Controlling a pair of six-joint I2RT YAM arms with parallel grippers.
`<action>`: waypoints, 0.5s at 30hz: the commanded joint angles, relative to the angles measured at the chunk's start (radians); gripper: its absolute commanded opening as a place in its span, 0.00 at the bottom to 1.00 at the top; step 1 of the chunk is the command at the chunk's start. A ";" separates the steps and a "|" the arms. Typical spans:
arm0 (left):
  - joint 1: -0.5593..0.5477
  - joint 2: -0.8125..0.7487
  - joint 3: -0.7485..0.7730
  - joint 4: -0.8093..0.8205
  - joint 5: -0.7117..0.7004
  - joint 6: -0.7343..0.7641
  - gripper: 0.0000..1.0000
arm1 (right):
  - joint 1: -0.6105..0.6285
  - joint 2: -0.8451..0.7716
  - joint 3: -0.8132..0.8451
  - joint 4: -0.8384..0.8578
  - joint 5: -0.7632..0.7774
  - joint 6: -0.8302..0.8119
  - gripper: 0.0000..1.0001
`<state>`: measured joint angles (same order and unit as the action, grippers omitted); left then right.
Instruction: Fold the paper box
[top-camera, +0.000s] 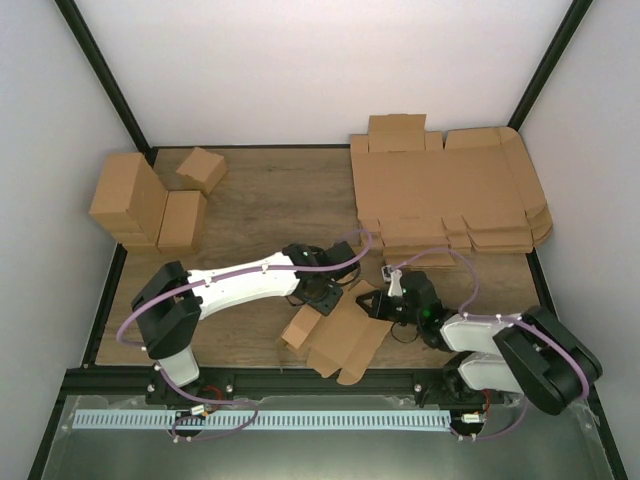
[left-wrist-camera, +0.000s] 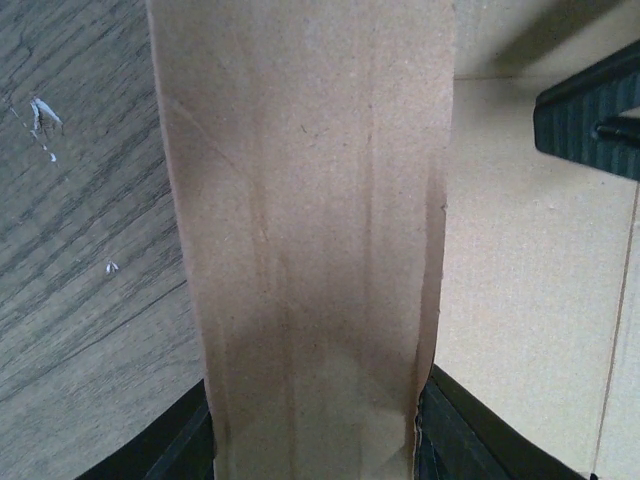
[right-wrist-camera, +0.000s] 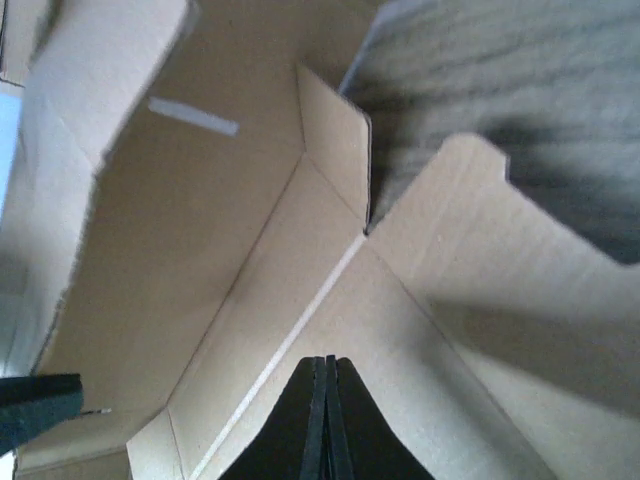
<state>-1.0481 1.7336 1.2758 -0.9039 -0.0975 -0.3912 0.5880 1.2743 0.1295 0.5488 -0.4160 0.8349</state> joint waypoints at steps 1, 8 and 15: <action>-0.008 0.026 -0.004 0.027 0.023 -0.023 0.45 | 0.005 -0.078 0.060 -0.188 0.095 -0.105 0.01; -0.012 0.014 -0.016 0.033 0.016 -0.037 0.46 | 0.005 -0.154 0.126 -0.272 0.145 -0.173 0.01; -0.025 0.016 -0.021 0.029 -0.002 -0.043 0.45 | -0.026 -0.157 0.265 -0.360 0.147 -0.239 0.01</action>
<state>-1.0595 1.7344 1.2732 -0.8837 -0.1047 -0.4171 0.5804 1.1210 0.2974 0.2462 -0.2882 0.6563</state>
